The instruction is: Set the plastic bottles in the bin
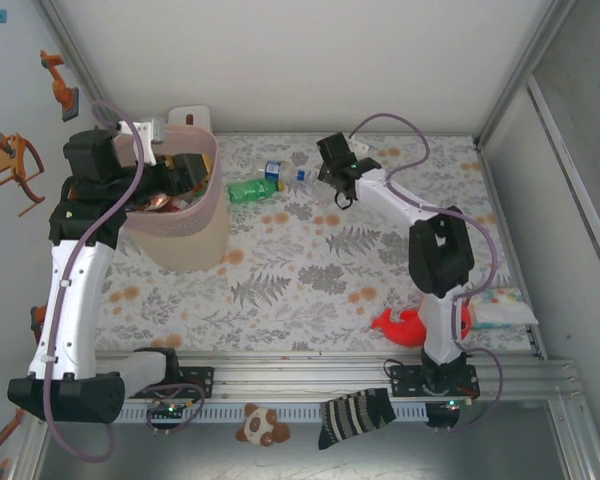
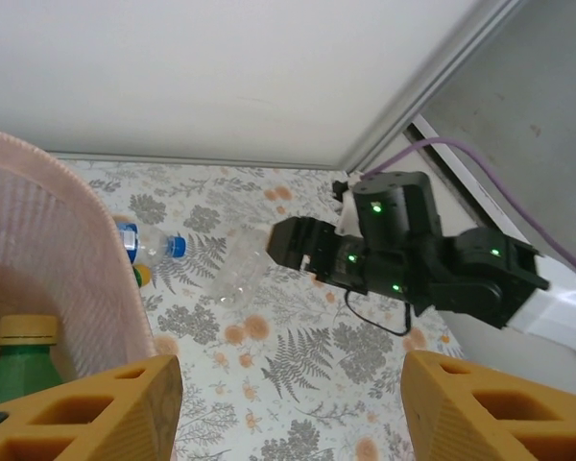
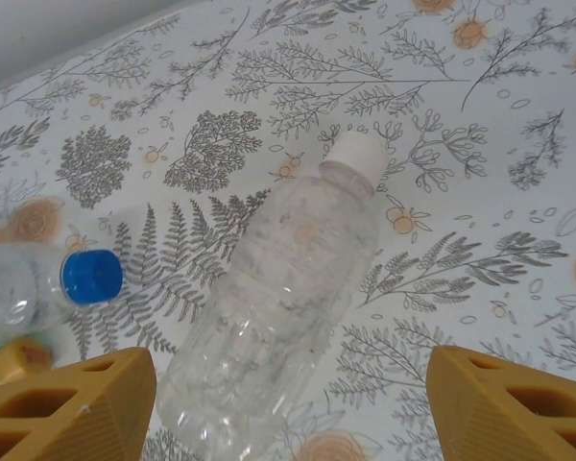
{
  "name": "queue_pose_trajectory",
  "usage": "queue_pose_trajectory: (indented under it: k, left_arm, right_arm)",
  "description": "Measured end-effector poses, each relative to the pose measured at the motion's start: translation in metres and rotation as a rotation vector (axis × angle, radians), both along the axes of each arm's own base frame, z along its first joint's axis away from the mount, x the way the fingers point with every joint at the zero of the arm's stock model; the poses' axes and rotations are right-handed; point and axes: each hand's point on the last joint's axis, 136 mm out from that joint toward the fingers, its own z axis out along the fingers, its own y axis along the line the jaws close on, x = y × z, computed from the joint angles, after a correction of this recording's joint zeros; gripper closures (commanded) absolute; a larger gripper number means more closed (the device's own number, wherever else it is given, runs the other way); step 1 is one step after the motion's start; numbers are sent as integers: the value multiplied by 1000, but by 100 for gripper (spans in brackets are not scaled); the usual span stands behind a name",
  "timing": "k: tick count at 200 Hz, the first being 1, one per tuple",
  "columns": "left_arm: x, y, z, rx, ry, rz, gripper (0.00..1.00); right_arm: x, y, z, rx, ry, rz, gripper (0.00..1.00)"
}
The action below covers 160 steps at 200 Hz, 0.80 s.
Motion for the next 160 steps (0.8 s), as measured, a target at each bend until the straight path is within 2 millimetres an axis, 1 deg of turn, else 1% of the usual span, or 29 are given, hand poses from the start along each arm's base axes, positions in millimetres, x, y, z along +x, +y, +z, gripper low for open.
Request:
queue_pose_trajectory:
  k: [20,46,76,123,160]
  left_arm:
    - [-1,-1,0,-2,3,-2,39]
    - [-2,-1,1,-6,0,-1,39]
    - [-3,-1,2,-7,-2,-2,39]
    - [-4,-1,3,-7,-3,-2,38]
    - [-6,-1,3,-7,-1,-2,38]
  right_arm:
    - [13,3,-10,14,3,-24,25]
    - [27,2,-21,34,9,-63,24]
    - [40,0,-42,45,31,-95,24]
    - [45,1,-77,49,90,-112,25]
    - [42,0,-95,38,126,-116,29]
